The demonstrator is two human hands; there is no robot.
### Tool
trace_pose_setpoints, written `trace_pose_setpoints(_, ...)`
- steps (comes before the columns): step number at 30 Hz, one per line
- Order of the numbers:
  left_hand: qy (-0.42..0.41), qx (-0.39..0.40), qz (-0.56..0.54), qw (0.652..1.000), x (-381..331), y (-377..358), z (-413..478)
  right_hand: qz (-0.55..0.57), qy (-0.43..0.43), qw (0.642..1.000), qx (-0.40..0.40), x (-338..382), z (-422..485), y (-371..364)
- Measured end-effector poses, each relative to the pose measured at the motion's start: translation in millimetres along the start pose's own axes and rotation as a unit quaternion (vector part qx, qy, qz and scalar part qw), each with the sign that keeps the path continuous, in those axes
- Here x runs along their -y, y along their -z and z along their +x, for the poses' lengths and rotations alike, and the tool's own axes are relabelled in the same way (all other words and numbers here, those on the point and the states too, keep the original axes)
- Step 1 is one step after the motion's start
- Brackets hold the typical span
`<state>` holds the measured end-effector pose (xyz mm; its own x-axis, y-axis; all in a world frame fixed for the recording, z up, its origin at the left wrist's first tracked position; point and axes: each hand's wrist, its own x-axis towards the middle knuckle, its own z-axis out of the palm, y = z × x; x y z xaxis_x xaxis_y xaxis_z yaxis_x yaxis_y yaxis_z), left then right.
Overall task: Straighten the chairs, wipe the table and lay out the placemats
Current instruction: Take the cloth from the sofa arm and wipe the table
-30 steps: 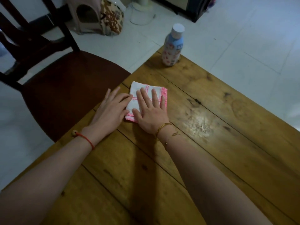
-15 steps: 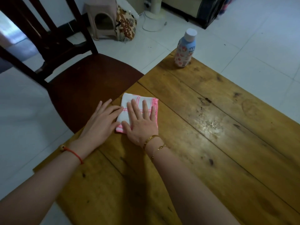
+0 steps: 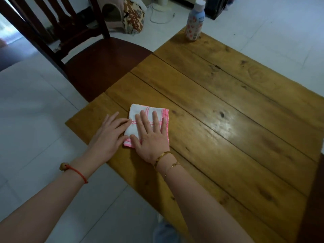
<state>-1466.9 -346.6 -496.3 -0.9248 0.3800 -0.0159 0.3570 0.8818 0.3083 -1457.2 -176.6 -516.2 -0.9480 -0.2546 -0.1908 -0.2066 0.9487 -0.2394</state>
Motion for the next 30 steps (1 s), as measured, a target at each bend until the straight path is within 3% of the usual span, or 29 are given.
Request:
trace_pose_setpoints(7, -0.064, -0.007, -0.004, 0.998, -47.3, -22.4, -65.9, 0.017, -0.036, 0.999, -0.012, -1.6, -100.4, -16.3)
trace_pose_setpoints(17, -0.201, 0.001, -0.002, 0.980, -180.4, -80.6, -112.3, 0.021, -0.144, 0.989, -0.009, -80.0, -263.8, -26.2)
trace_pose_setpoints(24, -0.218, 0.059, -0.018, 0.974, -276.9, -103.5, -124.6, 0.013, -0.203, 0.979, 0.006, -140.2, -343.7, -23.0)
trace_pose_setpoints(30, -0.218, 0.055, -0.043, 0.974, -312.0, -114.4, -100.4, 0.022, -0.194, 0.981, 0.010, -190.7, -344.9, -13.6)
